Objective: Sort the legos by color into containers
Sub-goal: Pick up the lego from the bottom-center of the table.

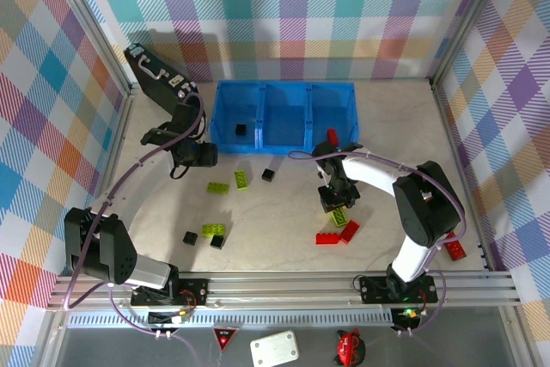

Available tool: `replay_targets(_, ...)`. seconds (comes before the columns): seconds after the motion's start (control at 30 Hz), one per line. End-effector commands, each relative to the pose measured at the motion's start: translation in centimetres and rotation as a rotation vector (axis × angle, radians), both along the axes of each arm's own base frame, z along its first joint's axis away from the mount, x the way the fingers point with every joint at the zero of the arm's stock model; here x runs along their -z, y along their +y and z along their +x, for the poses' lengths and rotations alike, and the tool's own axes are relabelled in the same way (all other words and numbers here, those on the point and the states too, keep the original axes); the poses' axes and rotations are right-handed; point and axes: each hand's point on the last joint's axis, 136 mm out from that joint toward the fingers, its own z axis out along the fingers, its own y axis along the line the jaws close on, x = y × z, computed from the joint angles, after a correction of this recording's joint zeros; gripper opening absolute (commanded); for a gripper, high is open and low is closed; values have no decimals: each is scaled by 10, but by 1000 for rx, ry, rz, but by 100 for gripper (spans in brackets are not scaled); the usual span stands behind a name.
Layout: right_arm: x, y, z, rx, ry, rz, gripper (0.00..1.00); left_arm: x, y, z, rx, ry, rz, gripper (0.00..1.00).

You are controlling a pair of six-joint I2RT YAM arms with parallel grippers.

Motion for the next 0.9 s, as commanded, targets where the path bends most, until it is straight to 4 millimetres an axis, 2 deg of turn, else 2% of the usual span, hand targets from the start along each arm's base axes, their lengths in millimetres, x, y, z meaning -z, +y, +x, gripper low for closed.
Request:
replay_targets(0.0, -3, 1, -1, 3, -1, -12, 36, -5, 3, 5, 0, -22, 0, 52)
replay_targets(0.23, -23, 5, 10, 0, -43, 2, 36, -6, 3, 5, 0, -23, 0, 52)
replay_targets(0.43, -41, 18, 28, -15, -82, 27, 36, -8, 3, 4, 0, -29, -1, 52)
replay_targets(0.63, -60, 36, 55, 18, -127, 56, 35, -9, 3, 4, 0, -32, 0, 52)
replay_targets(0.73, -71, 52, 71, 72, -165, 118, 32, -10, 4, 5, 1, -35, 2, 52)
replay_targets(0.87, -85, 73, 95, 145, -237, 202, 34, -9, 5, 4, -4, -30, 11, 52)
